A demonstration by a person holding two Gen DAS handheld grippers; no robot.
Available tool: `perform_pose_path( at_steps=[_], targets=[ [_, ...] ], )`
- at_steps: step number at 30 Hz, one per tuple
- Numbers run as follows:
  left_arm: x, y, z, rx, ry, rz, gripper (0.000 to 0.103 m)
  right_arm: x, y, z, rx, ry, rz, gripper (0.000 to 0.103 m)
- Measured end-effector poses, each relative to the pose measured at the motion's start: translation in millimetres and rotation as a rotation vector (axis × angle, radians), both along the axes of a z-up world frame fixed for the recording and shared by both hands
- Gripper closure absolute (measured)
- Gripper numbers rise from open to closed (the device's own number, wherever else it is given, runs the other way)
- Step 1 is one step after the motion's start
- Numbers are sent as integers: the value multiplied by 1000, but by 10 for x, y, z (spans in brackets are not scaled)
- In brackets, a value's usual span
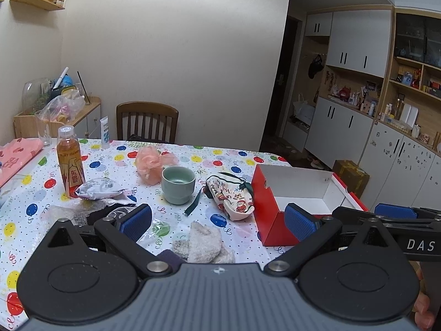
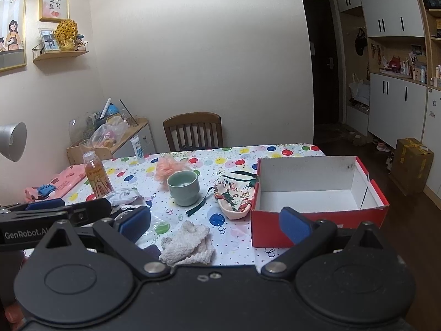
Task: Organize soft objects
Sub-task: 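Move both tools toward the items on the table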
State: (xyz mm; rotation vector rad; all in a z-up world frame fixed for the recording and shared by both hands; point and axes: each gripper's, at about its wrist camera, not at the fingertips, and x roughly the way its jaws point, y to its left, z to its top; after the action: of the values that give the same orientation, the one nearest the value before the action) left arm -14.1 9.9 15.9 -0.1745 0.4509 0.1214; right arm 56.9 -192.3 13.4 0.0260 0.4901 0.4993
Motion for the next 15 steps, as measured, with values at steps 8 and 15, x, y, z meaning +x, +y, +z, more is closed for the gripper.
perform_pose_path(
  at_steps=[8,15],
  targets=[
    [29,24,-36,-11,0,-1,0,13,19,-5,-3,0,0,3],
    [88,81,-73,-15,4,6,0,94,140,-1,-15,-1,11,3]
  ],
)
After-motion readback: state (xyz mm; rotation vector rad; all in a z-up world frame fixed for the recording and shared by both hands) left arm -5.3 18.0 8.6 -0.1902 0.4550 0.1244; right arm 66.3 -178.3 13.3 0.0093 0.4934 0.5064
